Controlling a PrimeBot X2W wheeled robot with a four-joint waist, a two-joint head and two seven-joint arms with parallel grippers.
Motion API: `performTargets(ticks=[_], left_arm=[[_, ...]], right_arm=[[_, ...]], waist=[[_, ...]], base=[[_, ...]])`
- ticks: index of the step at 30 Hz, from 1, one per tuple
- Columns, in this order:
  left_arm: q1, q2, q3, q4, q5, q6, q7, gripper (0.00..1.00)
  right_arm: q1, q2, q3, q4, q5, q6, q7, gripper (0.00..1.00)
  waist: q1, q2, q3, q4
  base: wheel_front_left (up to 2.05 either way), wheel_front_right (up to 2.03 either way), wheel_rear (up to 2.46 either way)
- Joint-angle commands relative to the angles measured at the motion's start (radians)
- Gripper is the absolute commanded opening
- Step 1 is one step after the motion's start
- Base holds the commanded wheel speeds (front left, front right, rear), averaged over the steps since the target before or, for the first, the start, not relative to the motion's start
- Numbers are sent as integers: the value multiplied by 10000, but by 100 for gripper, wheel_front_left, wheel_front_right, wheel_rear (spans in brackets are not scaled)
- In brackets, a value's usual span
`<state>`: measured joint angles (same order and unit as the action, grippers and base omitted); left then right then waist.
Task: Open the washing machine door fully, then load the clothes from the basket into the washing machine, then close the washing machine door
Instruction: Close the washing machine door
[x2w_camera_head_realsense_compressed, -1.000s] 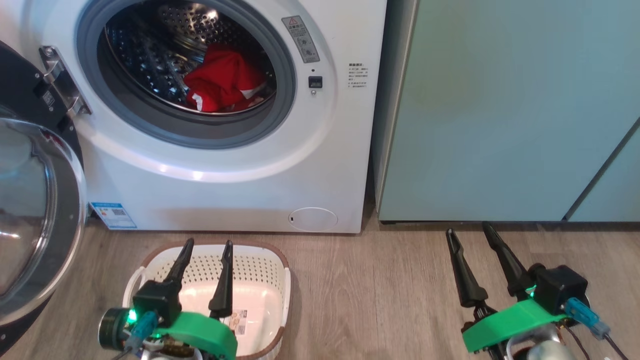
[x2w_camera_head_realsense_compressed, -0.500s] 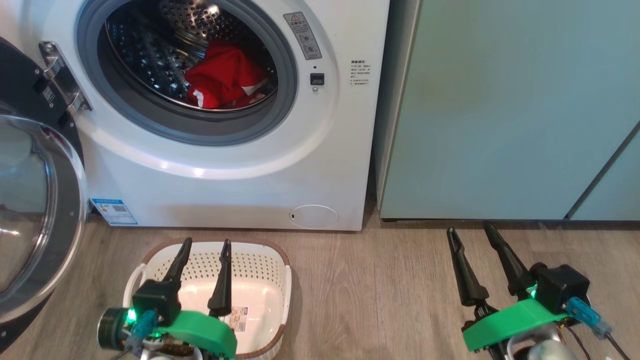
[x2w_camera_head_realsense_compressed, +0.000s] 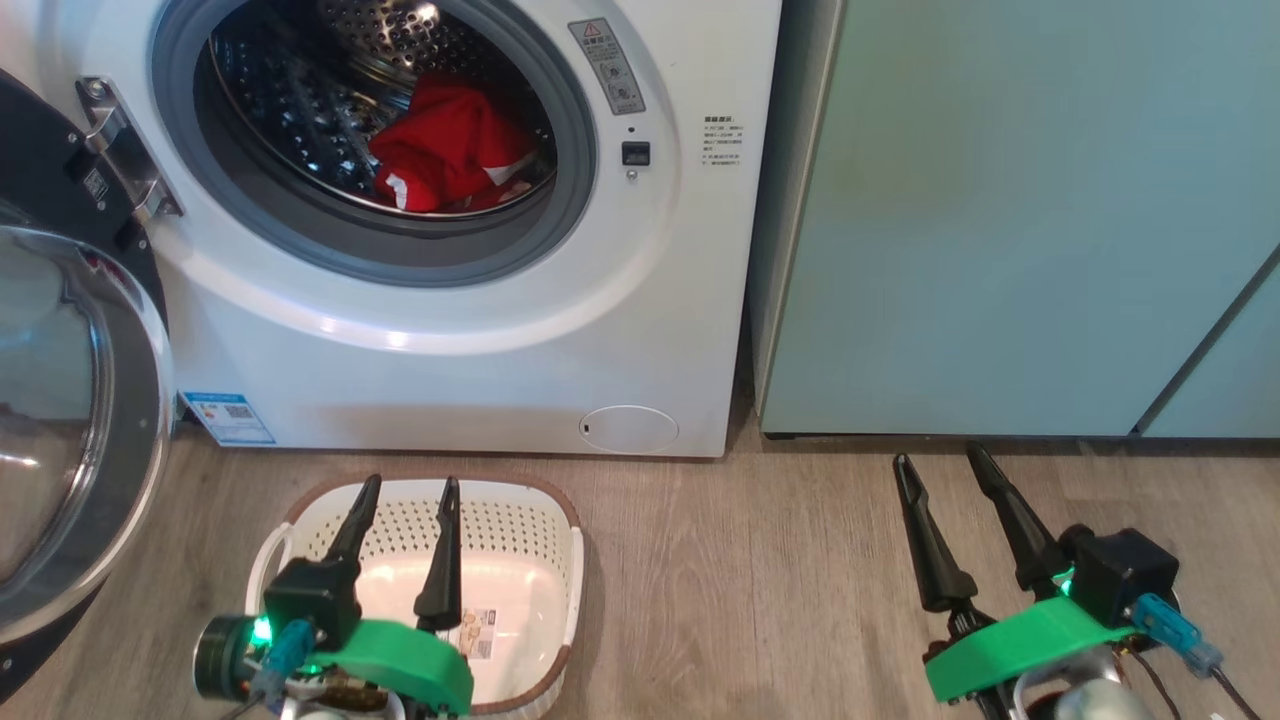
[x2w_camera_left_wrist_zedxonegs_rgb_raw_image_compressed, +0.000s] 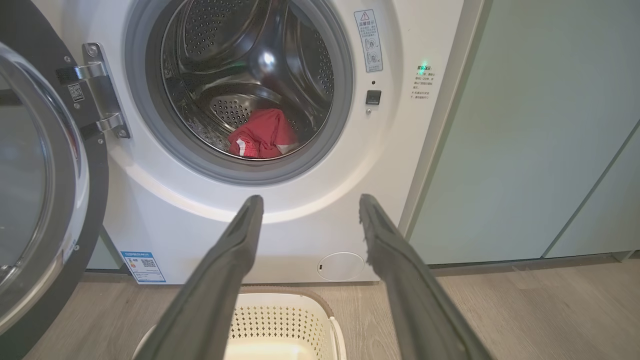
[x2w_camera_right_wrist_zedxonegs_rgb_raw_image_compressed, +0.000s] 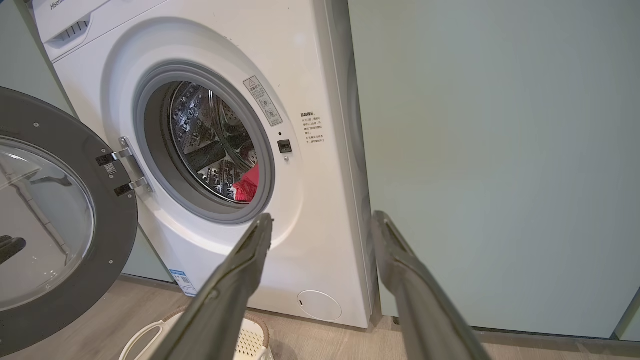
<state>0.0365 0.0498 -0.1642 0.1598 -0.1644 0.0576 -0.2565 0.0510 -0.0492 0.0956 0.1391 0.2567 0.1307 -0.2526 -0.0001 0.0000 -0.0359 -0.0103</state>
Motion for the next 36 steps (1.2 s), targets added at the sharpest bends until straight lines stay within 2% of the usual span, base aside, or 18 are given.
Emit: performTargets(ticks=[1, 15, 28, 36], left_arm=[[-631, 5, 261, -358, 66, 71, -53, 100], [-677, 5, 359, -198, -301, 51, -53, 100], [-664, 5, 440, -133, -240, 68, -53, 100], [-664, 5, 413, -266, 131, 225, -53, 100]], right_arm=[[-515, -11, 224, -304, 33, 0, -92, 100], [-529, -11, 253, -250, 80, 0, -92, 100], [-536, -11, 276, -191, 102, 0, -92, 100], [-532, -11, 268, -149, 101, 0, -92, 100]], waist=[[1, 0, 3, 4], [1, 0, 8, 48], [1, 0, -53, 35], [1, 0, -78, 82]], base=[[0, 0, 0], [-35, 35, 0], [-190, 190, 0], [-174, 174, 0]])
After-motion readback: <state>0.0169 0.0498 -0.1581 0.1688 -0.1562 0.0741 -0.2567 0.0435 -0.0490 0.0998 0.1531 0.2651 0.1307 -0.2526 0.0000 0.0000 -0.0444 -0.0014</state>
